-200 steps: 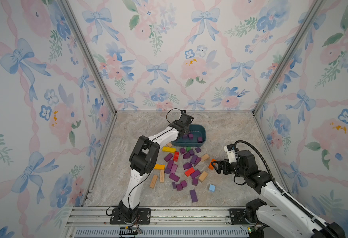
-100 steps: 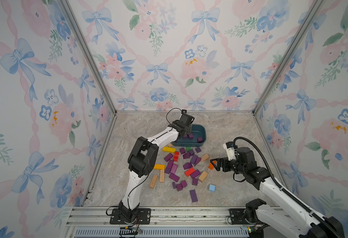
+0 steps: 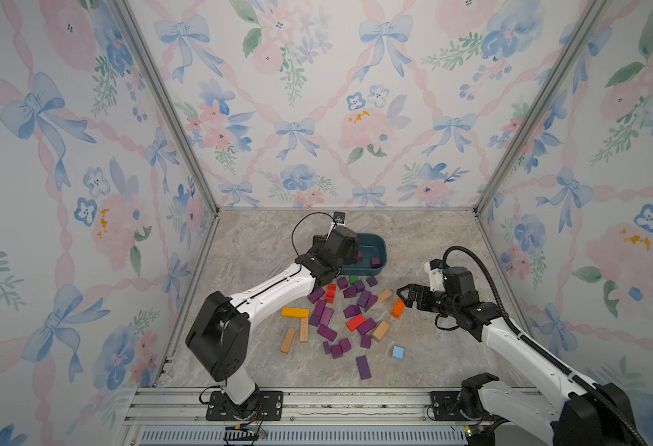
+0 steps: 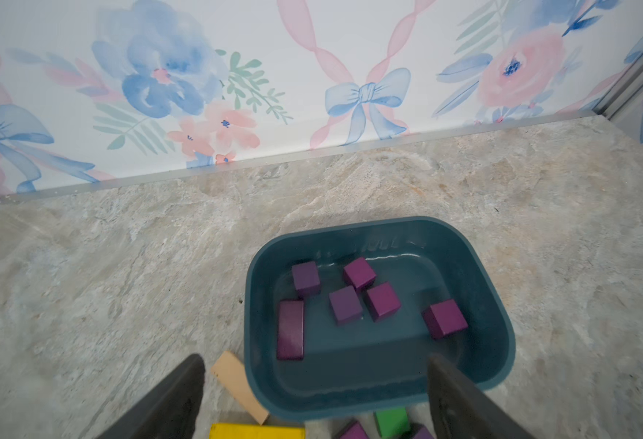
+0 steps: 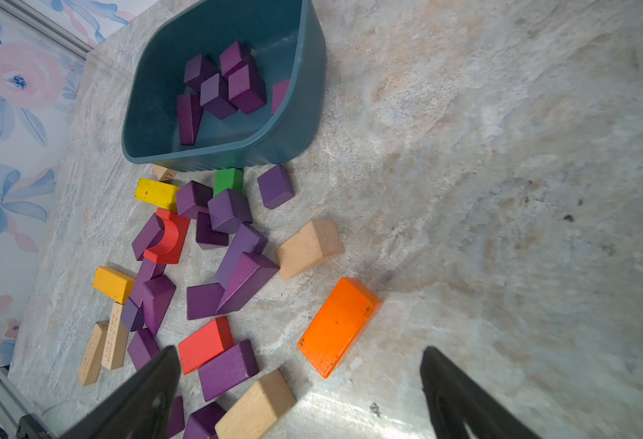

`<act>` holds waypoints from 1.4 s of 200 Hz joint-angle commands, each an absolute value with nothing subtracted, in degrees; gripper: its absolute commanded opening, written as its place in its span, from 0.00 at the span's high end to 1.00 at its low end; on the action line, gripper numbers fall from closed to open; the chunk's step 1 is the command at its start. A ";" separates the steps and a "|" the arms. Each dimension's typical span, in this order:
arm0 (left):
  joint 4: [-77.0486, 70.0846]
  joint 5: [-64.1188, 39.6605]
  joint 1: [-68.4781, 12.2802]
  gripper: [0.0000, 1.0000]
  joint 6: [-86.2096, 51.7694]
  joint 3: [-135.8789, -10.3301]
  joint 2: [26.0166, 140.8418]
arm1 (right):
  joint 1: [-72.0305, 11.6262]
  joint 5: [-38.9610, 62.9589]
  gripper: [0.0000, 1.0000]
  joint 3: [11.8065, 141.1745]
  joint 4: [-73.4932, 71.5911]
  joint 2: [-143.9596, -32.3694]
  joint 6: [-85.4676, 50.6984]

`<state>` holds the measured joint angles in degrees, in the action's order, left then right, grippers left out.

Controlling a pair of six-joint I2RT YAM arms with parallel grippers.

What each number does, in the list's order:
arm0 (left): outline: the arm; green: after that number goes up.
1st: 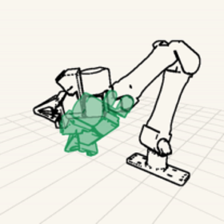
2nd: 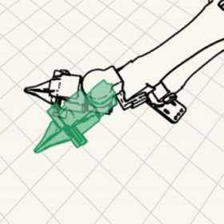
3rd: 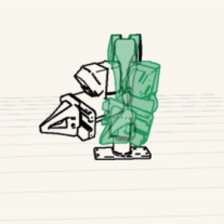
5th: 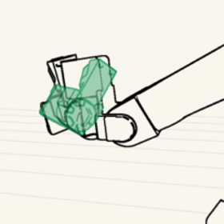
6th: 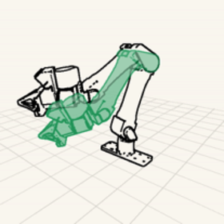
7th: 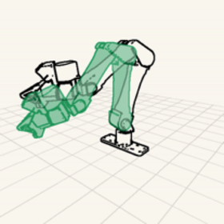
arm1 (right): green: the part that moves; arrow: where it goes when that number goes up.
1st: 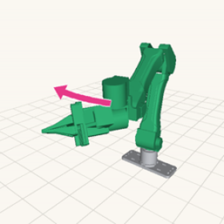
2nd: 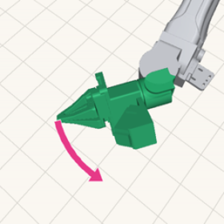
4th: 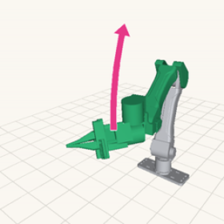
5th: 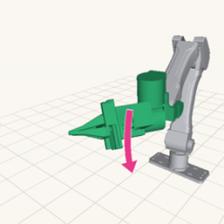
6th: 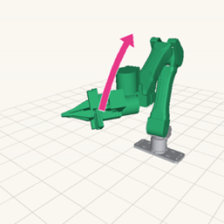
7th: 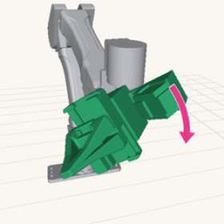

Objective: Pick purple bricks into the storage bin
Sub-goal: Pick up the building block from the center of the board.

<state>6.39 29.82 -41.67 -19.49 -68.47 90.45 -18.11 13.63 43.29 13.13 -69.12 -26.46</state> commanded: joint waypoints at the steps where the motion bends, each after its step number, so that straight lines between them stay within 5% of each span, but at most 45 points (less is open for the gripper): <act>1: -1.42 30.73 -42.52 0.07 -19.12 -58.85 82.65 | -20.13 10.75 0.03 44.25 14.32 -69.17 -26.81; 96: -20.68 20.19 -46.49 0.04 -14.72 -28.45 60.51 | -34.18 -1.24 0.00 44.73 23.99 -63.63 -27.58; 152: -27.00 18.23 -46.54 0.02 -13.73 -15.00 48.22 | -39.78 -3.13 0.26 48.06 24.70 -67.66 -27.80; 232: -34.33 9.82 -46.65 0.02 -5.83 -9.83 50.05 | -41.48 0.34 0.36 58.57 24.00 -87.99 -29.03; 280: -38.60 11.66 -46.59 0.02 -5.14 -5.62 47.07 | -43.86 1.45 0.37 58.49 25.12 -88.40 -27.02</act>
<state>-34.65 11.44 -46.44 -6.92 -7.90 48.97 -41.98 0.45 57.74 23.05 -88.31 -28.34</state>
